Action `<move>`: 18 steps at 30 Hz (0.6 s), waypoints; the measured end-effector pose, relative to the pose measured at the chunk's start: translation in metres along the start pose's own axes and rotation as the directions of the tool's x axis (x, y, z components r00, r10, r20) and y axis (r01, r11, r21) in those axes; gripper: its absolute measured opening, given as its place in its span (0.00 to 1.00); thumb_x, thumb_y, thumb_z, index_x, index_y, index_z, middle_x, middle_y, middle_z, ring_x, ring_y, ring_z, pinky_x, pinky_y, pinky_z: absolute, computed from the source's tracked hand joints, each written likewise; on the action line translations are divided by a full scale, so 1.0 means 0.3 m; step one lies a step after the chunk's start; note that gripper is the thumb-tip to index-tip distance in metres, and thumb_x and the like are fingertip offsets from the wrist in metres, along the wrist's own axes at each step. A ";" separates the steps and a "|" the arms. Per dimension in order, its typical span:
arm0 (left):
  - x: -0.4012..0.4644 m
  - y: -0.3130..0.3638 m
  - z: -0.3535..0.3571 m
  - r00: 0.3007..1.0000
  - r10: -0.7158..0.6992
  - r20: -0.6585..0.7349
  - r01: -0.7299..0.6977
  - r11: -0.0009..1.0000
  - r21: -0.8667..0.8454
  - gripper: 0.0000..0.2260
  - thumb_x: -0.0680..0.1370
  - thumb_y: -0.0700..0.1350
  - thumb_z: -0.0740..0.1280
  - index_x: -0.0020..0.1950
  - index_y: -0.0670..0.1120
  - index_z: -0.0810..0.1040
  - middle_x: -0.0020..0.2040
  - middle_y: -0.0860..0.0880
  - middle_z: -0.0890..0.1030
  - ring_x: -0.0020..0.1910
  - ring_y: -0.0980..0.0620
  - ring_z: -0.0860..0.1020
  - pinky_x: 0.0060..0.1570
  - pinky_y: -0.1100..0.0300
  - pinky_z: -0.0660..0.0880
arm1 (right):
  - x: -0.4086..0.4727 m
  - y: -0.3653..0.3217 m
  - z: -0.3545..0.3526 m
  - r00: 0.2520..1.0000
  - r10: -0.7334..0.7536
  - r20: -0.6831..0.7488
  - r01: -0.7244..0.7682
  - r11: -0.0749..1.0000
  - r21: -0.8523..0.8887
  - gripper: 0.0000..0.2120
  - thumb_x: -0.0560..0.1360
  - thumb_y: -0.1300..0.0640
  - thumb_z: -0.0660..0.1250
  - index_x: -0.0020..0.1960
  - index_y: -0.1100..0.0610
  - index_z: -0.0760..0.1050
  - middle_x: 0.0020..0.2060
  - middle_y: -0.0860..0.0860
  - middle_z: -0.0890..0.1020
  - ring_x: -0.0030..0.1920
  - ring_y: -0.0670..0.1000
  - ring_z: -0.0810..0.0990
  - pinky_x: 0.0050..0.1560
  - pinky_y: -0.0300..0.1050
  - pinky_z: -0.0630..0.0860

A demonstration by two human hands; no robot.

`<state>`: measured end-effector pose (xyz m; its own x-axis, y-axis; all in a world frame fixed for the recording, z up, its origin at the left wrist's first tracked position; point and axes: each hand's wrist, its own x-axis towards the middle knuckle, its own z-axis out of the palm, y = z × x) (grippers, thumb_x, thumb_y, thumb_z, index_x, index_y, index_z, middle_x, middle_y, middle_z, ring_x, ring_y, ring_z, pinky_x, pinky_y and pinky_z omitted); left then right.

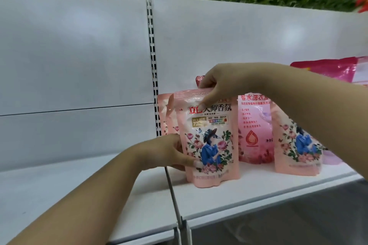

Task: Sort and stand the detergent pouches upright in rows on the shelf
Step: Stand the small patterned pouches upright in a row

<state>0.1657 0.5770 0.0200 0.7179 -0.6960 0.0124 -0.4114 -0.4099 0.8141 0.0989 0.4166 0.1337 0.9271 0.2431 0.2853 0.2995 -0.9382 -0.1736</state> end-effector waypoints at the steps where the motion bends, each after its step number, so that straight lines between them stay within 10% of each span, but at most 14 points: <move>1: -0.001 0.002 -0.008 1.000 -0.004 -0.005 0.004 1.000 -0.002 0.12 0.71 0.39 0.71 0.52 0.50 0.77 0.49 0.54 0.83 0.46 0.56 0.82 0.44 0.64 0.79 | -0.007 0.011 -0.006 1.000 0.013 -0.004 -0.013 1.000 0.018 0.09 0.69 0.48 0.72 0.45 0.52 0.79 0.37 0.47 0.82 0.36 0.45 0.80 0.35 0.35 0.72; 8: -0.013 -0.013 -0.045 0.999 -0.042 0.003 0.042 0.999 -0.021 0.10 0.71 0.37 0.70 0.49 0.49 0.77 0.45 0.53 0.84 0.44 0.54 0.83 0.42 0.62 0.80 | -0.020 0.037 0.060 0.978 0.132 -0.160 -0.075 0.944 0.320 0.03 0.70 0.54 0.71 0.42 0.52 0.78 0.38 0.49 0.82 0.35 0.45 0.78 0.30 0.29 0.75; 14: -0.023 -0.024 -0.028 0.993 -0.122 0.001 0.122 0.992 0.038 0.11 0.70 0.44 0.71 0.51 0.51 0.76 0.50 0.52 0.82 0.49 0.53 0.81 0.47 0.61 0.79 | -0.055 0.044 0.125 0.930 0.054 -0.363 -0.038 0.998 0.049 0.08 0.74 0.53 0.67 0.51 0.53 0.74 0.37 0.43 0.74 0.37 0.42 0.73 0.38 0.32 0.70; 18: -0.056 0.000 -0.040 0.967 -0.238 -0.091 0.249 0.957 0.148 0.14 0.70 0.50 0.70 0.53 0.49 0.75 0.52 0.51 0.80 0.52 0.54 0.78 0.53 0.60 0.77 | -0.113 0.062 0.126 0.910 0.000 -0.414 -0.026 0.998 -0.058 0.17 0.76 0.55 0.64 0.64 0.57 0.71 0.54 0.50 0.78 0.52 0.46 0.74 0.60 0.40 0.71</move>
<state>0.1605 0.5958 0.0267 0.8430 -0.5222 -0.1289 -0.2979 -0.6528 0.6965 0.0816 0.4002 0.0851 0.7503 0.1194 0.6503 0.2617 -0.9569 -0.1263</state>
